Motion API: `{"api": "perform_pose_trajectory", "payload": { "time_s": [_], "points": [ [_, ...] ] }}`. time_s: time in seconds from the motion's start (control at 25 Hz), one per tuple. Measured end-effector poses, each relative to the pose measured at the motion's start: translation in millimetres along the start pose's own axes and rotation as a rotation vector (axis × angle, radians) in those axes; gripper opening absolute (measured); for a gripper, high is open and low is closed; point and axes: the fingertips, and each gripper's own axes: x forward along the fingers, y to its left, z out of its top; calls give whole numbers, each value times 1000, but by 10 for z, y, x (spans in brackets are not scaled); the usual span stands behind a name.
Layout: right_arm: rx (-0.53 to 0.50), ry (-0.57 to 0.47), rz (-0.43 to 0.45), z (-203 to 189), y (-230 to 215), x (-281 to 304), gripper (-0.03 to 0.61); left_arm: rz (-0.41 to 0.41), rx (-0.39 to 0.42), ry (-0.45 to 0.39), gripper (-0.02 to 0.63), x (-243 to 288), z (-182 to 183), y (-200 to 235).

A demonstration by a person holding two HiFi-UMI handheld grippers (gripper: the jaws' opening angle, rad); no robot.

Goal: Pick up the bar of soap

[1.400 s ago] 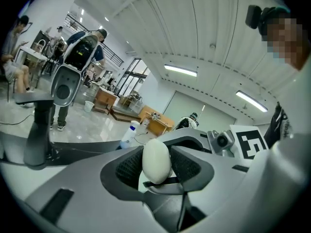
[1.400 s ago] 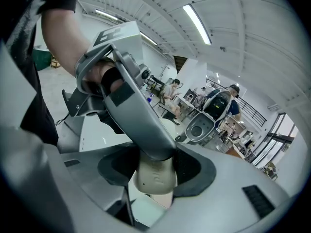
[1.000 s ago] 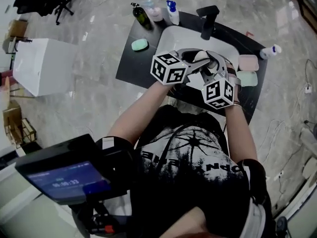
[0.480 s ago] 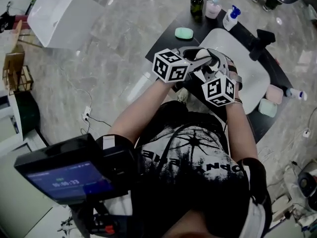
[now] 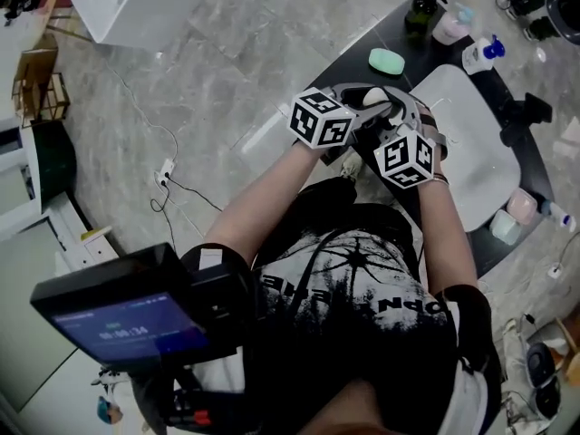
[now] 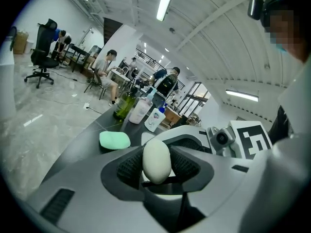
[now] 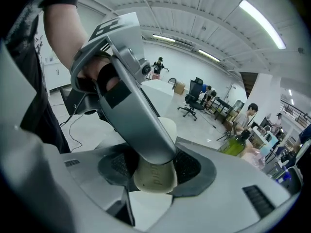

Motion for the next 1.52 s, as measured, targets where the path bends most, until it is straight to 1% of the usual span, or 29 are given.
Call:
{"api": "perform_pose_trajectory", "payload": {
  "time_s": [0.16,0.52,0.64,0.8,1.0,1.08,1.16,1.36,1.52],
  "points": [
    [-3,27,50,-87,73,235,213,23,-23,29,173,36,-136,218],
    [6,78,100,-268,92,584,213,30,-57,54,173,170,-285,558],
    [11,93,118,-340,110,662,213,35,-49,66,173,219,-344,625],
    [19,90,127,-333,95,709,213,33,-37,71,173,224,-332,661],
    [17,102,138,-330,125,739,213,39,1,112,178,212,-369,663],
    [27,109,150,-341,146,751,215,57,27,135,194,210,-398,682],
    [33,115,153,-353,152,758,224,81,44,147,231,194,-414,722],
    [37,117,128,-364,107,750,245,144,76,138,310,112,-385,859],
    [39,115,116,-361,108,702,245,199,82,94,310,9,-281,934]
  ]
}}
